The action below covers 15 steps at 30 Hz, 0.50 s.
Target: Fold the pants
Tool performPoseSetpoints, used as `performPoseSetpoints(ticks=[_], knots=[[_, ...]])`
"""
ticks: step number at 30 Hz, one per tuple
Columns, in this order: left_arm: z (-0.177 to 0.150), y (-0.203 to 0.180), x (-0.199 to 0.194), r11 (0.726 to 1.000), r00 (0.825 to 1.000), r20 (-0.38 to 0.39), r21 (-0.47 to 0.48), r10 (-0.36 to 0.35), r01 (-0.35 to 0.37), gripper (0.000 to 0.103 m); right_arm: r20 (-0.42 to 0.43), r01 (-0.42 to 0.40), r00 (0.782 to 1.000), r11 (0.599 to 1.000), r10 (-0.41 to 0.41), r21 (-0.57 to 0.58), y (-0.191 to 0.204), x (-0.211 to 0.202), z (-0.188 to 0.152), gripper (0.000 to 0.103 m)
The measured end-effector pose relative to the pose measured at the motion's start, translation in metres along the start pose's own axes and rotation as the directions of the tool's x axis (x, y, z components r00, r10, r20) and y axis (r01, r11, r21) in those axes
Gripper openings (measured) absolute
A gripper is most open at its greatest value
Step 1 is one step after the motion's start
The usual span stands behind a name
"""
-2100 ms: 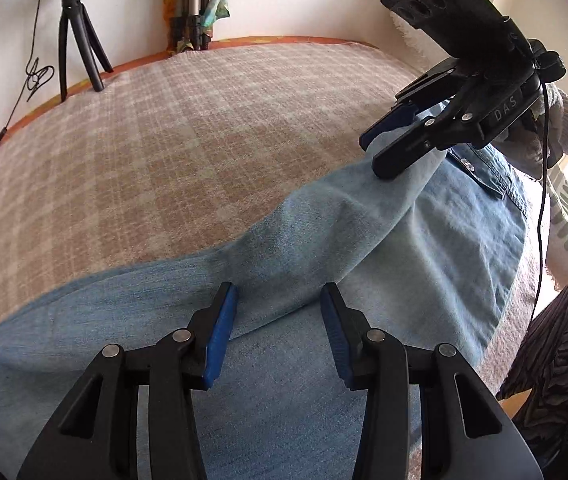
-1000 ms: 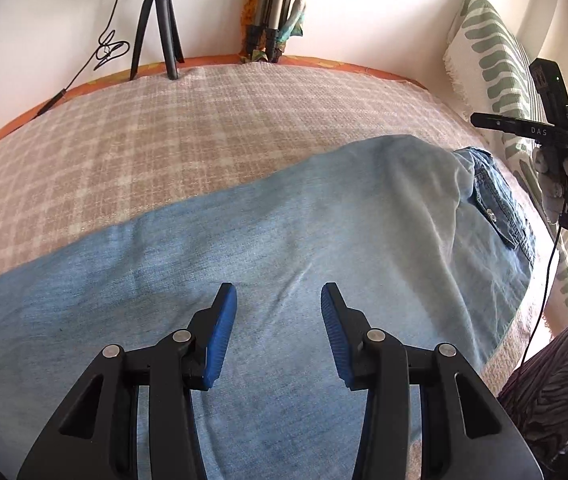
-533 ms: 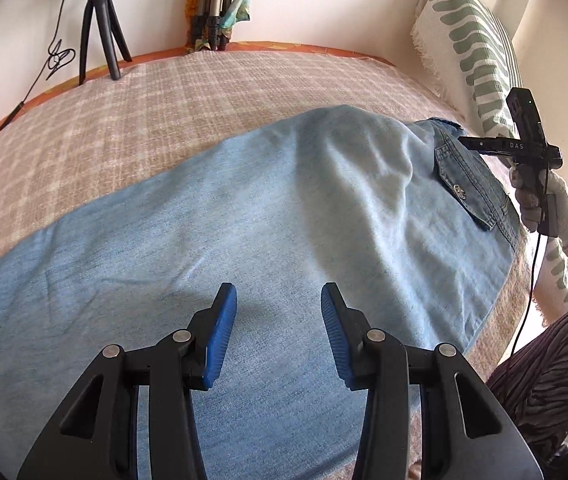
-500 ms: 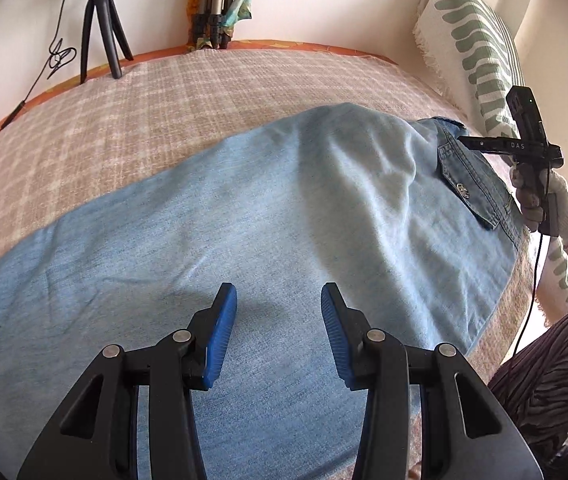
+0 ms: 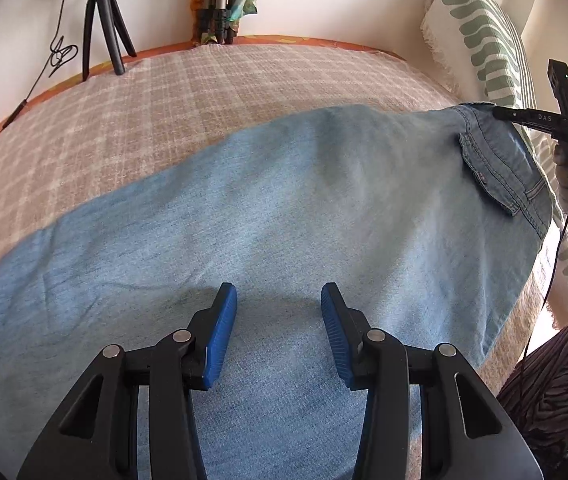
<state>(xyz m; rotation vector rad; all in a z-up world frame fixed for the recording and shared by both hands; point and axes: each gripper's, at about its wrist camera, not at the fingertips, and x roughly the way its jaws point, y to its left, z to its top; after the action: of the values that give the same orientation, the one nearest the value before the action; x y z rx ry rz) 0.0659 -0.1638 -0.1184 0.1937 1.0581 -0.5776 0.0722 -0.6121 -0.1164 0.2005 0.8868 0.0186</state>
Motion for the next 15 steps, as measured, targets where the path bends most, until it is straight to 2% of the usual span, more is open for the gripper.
performPoseSetpoints(ticks=[2,3,5,6,10,15], knots=[[-0.001,-0.001,-0.002,1.000,1.000,0.004,-0.007,-0.004,0.004,0.042,-0.059,0.029,0.998,1.000,-0.029,-0.004,-0.006,0.014,-0.001,0.019],[-0.001,-0.001,-0.004,1.000,1.000,0.006,-0.006,-0.008,0.008,0.042,-0.053,0.030,0.998,1.000,-0.030,-0.002,-0.009,0.012,-0.004,0.020],[-0.003,-0.002,-0.007,1.000,1.000,0.007,0.006,-0.007,0.007,0.042,-0.044,-0.003,0.999,1.000,0.004,0.028,-0.016,0.001,-0.015,0.037],[-0.003,-0.002,-0.008,1.000,1.000,0.005,0.010,-0.004,0.004,0.042,-0.045,-0.023,0.999,0.999,0.024,0.039,-0.019,-0.007,-0.021,0.039],[-0.004,0.000,-0.011,1.000,1.000,0.005,-0.001,-0.005,0.005,0.042,-0.082,-0.089,0.992,0.994,0.094,0.057,-0.019,-0.034,-0.057,0.041],[-0.007,-0.001,-0.021,1.000,1.000,0.023,-0.001,0.001,-0.001,0.042,-0.200,-0.154,0.963,0.979,0.178,0.131,-0.017,-0.033,-0.106,0.041]])
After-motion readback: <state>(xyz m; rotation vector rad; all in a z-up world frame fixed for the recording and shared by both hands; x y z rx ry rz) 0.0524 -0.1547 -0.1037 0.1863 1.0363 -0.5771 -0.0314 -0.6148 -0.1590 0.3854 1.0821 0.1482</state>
